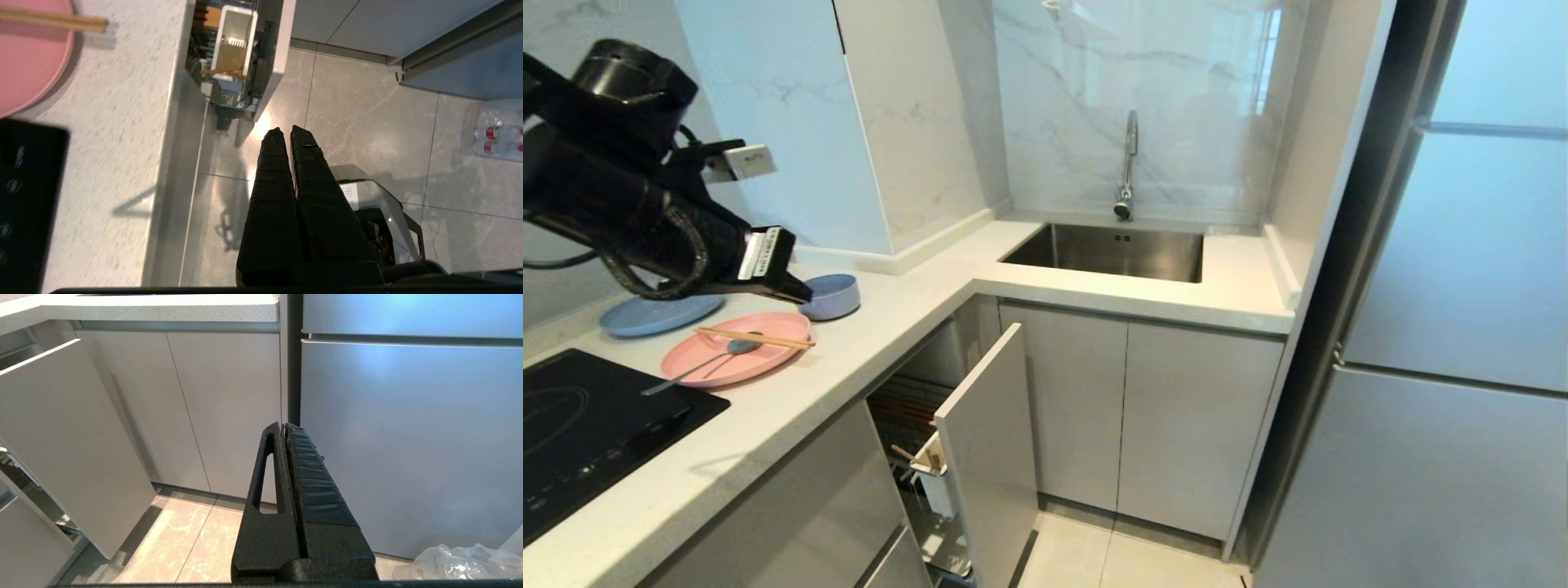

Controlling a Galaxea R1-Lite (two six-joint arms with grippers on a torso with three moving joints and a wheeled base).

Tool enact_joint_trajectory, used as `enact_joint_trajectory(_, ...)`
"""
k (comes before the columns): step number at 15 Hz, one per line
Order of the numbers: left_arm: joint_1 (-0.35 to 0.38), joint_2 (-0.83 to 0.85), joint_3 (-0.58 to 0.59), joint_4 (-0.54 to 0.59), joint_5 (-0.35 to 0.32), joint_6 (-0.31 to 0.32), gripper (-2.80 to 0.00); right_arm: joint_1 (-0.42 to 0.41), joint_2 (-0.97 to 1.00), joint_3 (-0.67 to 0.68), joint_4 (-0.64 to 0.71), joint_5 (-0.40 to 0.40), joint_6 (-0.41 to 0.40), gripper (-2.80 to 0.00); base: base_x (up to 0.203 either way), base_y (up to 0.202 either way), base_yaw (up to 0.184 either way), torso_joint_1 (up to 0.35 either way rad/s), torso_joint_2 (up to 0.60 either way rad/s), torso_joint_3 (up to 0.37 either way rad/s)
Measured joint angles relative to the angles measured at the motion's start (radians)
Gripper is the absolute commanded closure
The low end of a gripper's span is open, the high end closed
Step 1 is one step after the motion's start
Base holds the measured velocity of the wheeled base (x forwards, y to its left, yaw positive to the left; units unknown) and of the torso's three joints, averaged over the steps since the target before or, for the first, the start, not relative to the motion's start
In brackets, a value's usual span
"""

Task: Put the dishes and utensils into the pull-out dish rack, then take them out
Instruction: Open the cupboard

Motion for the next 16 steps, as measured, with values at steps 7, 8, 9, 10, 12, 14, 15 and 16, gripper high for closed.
enact_joint_trajectory(7, -0.127, 0.268, -0.075, -0.249, 0.150, -0.044, 0.00, 0.000, 0.000, 0.000, 0.000, 0.000, 0.000, 0.00, 0.000, 0.000, 0.000, 0.000, 0.00, 0.000)
enact_joint_trajectory(8, -0.136, 0.299, -0.076, -0.280, 0.167, -0.047, 0.00, 0.000, 0.000, 0.000, 0.000, 0.000, 0.000, 0.00, 0.000, 0.000, 0.000, 0.000, 0.00, 0.000)
enact_joint_trajectory(9, -0.137, 0.325, -0.077, -0.316, 0.174, -0.047, 0.00, 0.000, 0.000, 0.000, 0.000, 0.000, 0.000, 0.00, 0.000, 0.000, 0.000, 0.000, 0.00, 0.000)
enact_joint_trajectory(10, -0.136, 0.344, -0.078, -0.332, 0.174, -0.047, 0.00, 0.000, 0.000, 0.000, 0.000, 0.000, 0.000, 0.00, 0.000, 0.000, 0.000, 0.000, 0.00, 0.000)
enact_joint_trajectory(12, -0.141, 0.369, -0.078, -0.338, 0.174, -0.049, 0.00, 0.000, 0.000, 0.000, 0.000, 0.000, 0.000, 0.00, 0.000, 0.000, 0.000, 0.000, 0.00, 0.000)
enact_joint_trajectory(14, -0.141, 0.395, -0.078, -0.364, 0.171, -0.046, 0.00, 0.000, 0.000, 0.000, 0.000, 0.000, 0.000, 0.00, 0.000, 0.000, 0.000, 0.000, 0.00, 0.000)
enact_joint_trajectory(15, -0.136, 0.411, -0.078, -0.380, 0.175, -0.046, 0.00, 0.000, 0.000, 0.000, 0.000, 0.000, 0.000, 0.00, 0.000, 0.000, 0.000, 0.000, 0.00, 0.000)
enact_joint_trajectory(16, -0.132, 0.428, -0.078, -0.405, 0.178, -0.046, 0.00, 0.000, 0.000, 0.000, 0.000, 0.000, 0.000, 0.00, 0.000, 0.000, 0.000, 0.000, 0.00, 0.000)
